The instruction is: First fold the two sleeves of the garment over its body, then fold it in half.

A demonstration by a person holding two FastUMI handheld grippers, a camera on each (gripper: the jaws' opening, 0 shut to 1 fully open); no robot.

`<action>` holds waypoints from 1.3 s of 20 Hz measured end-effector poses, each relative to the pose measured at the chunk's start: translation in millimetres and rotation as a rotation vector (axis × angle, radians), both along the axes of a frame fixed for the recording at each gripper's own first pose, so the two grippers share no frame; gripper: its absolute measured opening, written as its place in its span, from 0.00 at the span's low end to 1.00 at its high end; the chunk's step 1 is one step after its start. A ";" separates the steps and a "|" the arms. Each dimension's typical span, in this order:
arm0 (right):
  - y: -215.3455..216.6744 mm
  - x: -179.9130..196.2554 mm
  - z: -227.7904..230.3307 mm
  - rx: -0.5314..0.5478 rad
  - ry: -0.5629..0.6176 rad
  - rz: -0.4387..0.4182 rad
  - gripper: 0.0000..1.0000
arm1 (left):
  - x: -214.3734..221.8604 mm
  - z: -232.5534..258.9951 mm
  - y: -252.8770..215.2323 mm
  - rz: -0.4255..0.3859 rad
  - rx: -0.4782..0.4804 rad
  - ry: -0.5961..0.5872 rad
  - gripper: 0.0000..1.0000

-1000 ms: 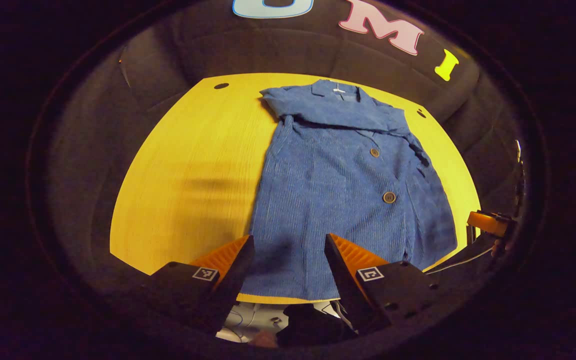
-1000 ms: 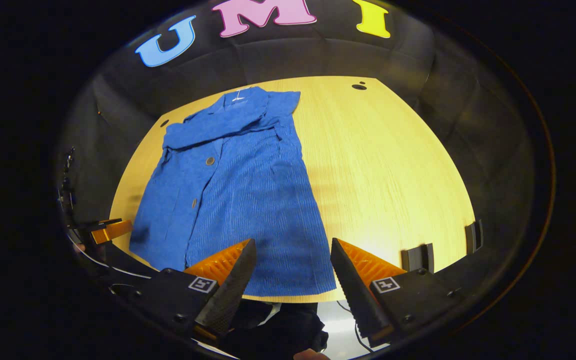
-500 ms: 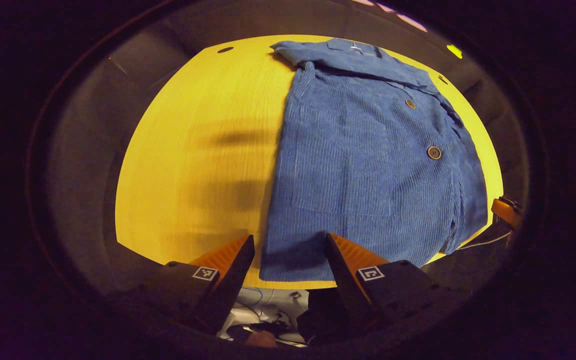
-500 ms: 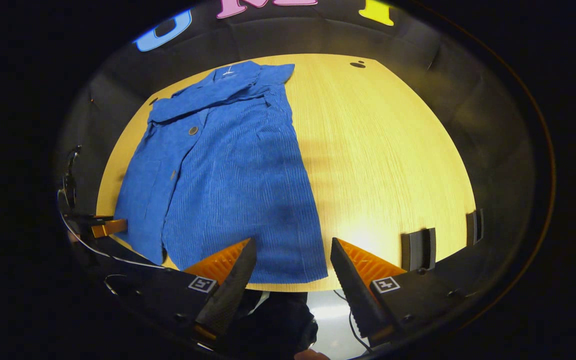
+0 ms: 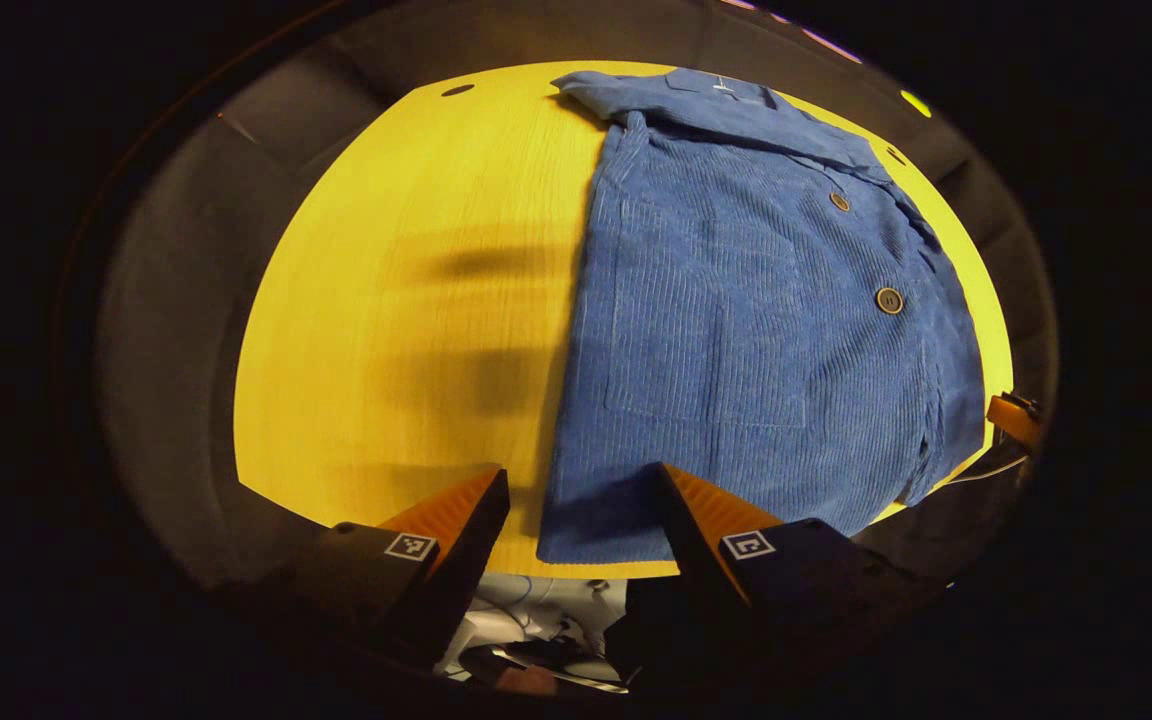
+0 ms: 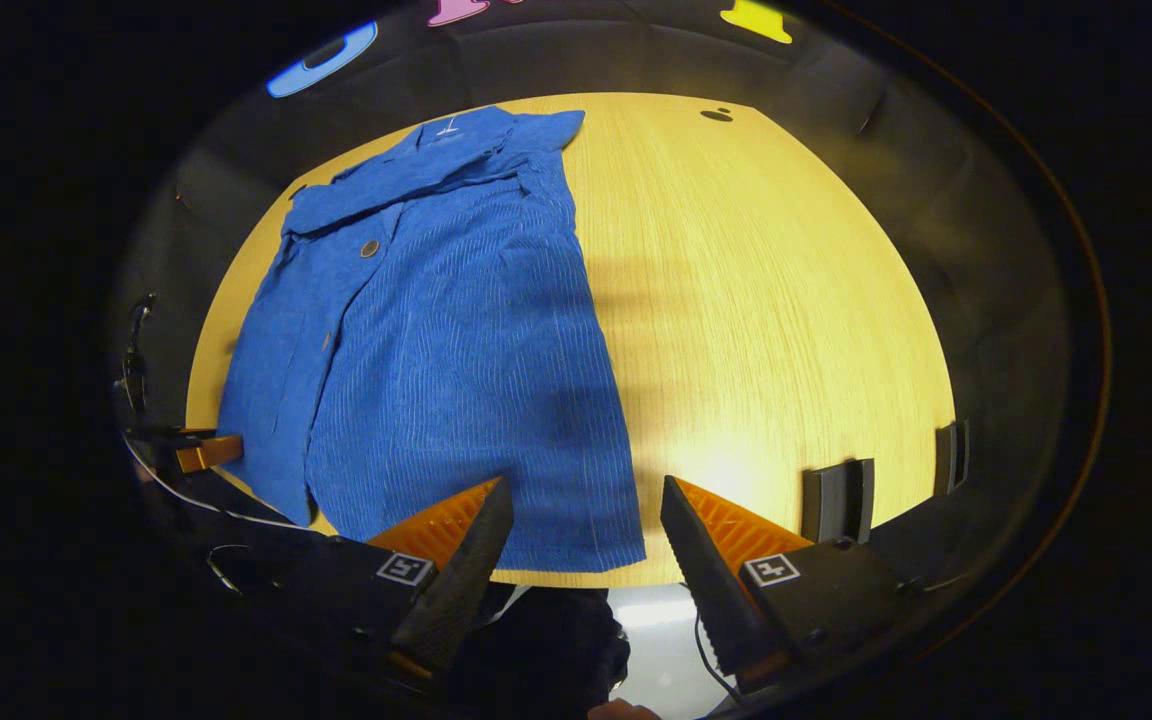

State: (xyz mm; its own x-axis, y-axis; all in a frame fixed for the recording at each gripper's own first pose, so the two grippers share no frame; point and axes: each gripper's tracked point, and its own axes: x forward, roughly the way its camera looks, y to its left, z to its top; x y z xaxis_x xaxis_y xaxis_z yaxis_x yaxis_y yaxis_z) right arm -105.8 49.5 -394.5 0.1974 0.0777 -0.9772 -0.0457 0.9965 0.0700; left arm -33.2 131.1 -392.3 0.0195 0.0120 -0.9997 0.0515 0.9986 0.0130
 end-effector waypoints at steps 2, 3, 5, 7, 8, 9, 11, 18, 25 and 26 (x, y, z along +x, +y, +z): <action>-0.1 -2.0 -5.6 -0.004 0.019 0.008 0.97 | -0.4 -1.5 1.1 0.009 -0.018 0.017 0.84; -1.2 -2.4 -8.3 -0.012 0.025 0.017 0.97 | 0.2 -1.3 0.4 0.009 -0.022 0.024 0.84; -4.4 -4.1 -14.3 -0.031 0.034 0.034 0.97 | -5.3 0.4 -2.7 -0.010 -0.037 0.041 0.84; -4.5 -7.2 -19.8 -0.036 0.048 0.041 0.97 | -9.4 0.0 -4.6 -0.055 -0.026 0.038 0.84; -4.0 -9.1 -22.8 -0.035 0.058 0.042 0.97 | -10.0 -0.4 -6.9 -0.063 -0.029 0.040 0.84; -3.1 -11.0 -25.1 -0.034 0.070 0.043 0.97 | -10.9 0.1 -9.5 -0.057 -0.034 0.051 0.83; -1.8 -13.5 -29.8 -0.038 0.086 0.044 0.97 | -10.3 -0.3 -15.6 -0.048 -0.039 0.063 0.83; 1.3 -12.5 -31.7 -0.051 0.120 0.031 0.97 | -10.0 -0.8 -33.2 -0.079 -0.033 0.079 0.83; 10.4 -12.9 -31.5 -0.053 0.120 0.032 0.97 | -7.8 0.2 -38.5 -0.094 -0.027 0.086 0.80; 11.0 -13.3 -32.2 -0.054 0.126 0.030 0.97 | -9.0 0.6 -38.5 -0.081 -0.026 0.092 0.80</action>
